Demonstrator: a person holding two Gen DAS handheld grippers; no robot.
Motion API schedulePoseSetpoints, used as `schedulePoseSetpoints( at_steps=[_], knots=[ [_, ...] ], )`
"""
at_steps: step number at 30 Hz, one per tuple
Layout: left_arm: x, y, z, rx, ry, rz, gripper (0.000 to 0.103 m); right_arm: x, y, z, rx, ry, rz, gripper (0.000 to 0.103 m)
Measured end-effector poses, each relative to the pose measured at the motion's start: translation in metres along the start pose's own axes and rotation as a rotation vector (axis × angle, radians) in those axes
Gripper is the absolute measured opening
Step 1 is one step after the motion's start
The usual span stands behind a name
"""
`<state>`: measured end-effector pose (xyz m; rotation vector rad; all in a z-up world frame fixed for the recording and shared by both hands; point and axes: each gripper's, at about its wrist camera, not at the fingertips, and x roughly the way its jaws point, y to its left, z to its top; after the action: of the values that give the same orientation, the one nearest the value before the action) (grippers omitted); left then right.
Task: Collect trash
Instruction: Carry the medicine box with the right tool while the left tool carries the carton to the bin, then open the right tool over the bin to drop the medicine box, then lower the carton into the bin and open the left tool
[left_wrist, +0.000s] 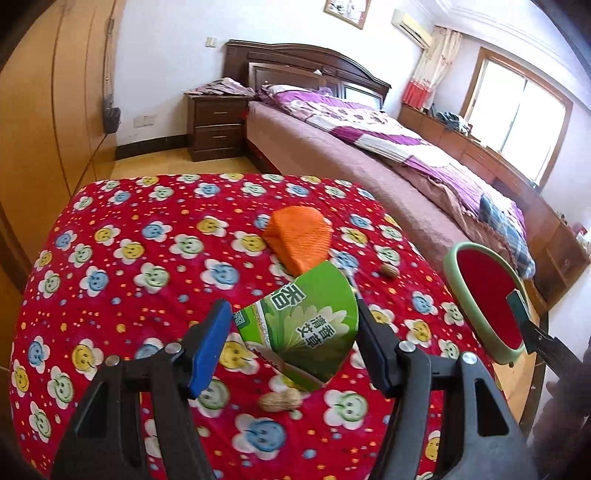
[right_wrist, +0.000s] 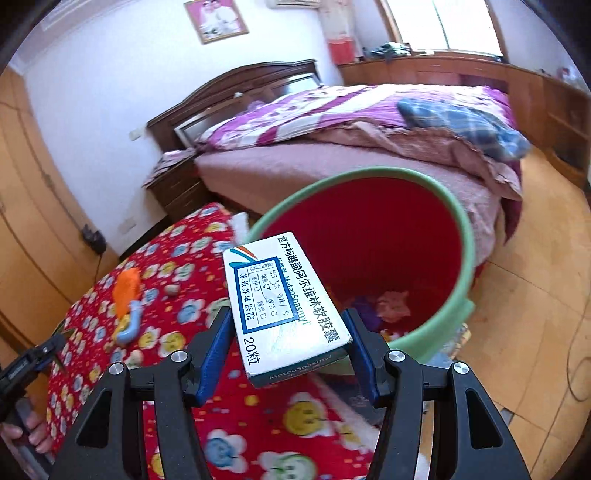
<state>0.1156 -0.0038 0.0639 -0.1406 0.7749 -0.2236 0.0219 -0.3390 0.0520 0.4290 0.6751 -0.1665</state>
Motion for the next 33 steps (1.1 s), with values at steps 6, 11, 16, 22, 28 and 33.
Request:
schedulePoseSetpoints(
  at_steps=[6,11,16,22,28,33],
  knots=[
    [0.006,-0.033,-0.002,0.049,0.027,-0.030,0.066,0.002,-0.030,0.000,0.060,-0.004,-0.006,0.062],
    [0.013,-0.061,-0.004,0.098,0.050,-0.068,0.066,0.003,-0.044,0.002,0.088,-0.016,0.006,0.062],
    [0.018,-0.093,-0.006,0.157,0.068,-0.111,0.066,-0.005,-0.047,0.004,0.065,-0.056,-0.002,0.062],
    [0.027,-0.137,-0.005,0.241,0.080,-0.175,0.066,-0.017,-0.061,0.003,0.087,-0.086,-0.006,0.062],
    [0.045,-0.185,-0.004,0.312,0.110,-0.234,0.066,-0.028,-0.081,0.004,0.122,-0.115,-0.020,0.062],
    [0.064,-0.219,-0.007,0.352,0.142,-0.270,0.066,-0.033,-0.097,0.003,0.150,-0.123,-0.030,0.062]
  ],
)
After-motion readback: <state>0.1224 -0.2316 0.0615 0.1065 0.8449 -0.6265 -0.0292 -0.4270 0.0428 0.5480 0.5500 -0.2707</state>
